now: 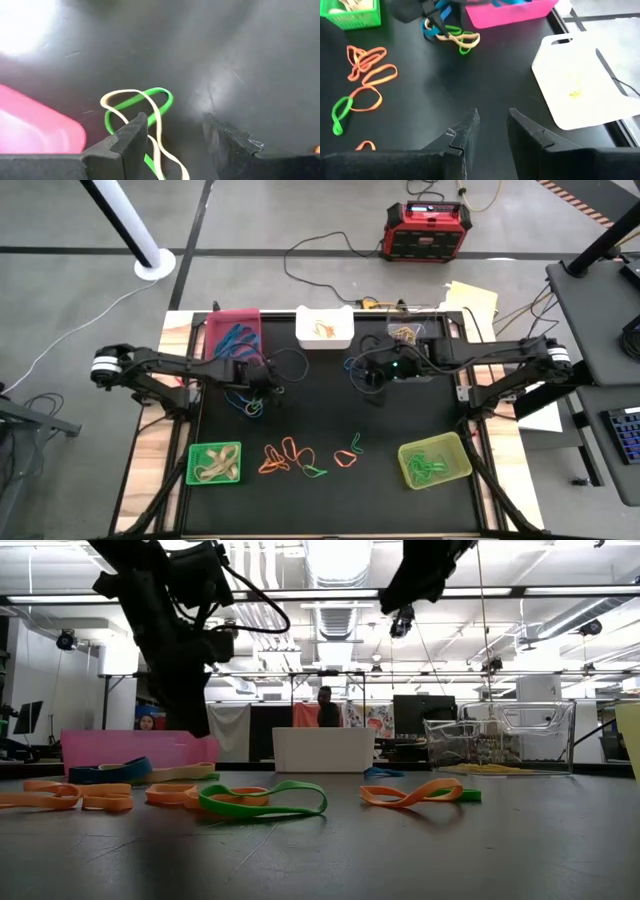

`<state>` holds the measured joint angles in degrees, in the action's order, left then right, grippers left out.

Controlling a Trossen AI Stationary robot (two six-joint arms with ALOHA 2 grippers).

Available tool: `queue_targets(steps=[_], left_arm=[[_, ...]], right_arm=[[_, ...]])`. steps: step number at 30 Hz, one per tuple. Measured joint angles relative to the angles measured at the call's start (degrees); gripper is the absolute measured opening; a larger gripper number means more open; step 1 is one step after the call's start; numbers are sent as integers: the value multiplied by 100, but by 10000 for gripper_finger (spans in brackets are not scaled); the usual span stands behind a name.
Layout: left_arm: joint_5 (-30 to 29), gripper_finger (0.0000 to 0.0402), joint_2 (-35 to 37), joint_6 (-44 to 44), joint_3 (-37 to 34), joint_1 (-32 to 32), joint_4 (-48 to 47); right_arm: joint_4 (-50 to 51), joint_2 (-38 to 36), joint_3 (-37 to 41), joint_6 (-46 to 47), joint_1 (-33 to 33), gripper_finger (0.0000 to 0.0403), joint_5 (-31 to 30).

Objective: Sort rubber bands into baskets
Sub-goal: Put the light yellow rubber band into the green bin

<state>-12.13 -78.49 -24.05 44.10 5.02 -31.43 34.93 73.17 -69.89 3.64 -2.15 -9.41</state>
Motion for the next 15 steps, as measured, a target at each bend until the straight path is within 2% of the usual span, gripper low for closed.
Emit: queue_targets(steps=[5, 8, 15], left_arm=[[-531, 176, -12, -415, 0, 0, -14], [-458, 176, -12, -813, 0, -65, -47], [-272, 176, -12, -1474, 100, -729, -198]], right_arm=[[-130, 2, 234, -26, 2, 96, -244], [-128, 2, 352, -14, -2, 96, -278], [-146, 2, 509, 141, 0, 96, -273]])
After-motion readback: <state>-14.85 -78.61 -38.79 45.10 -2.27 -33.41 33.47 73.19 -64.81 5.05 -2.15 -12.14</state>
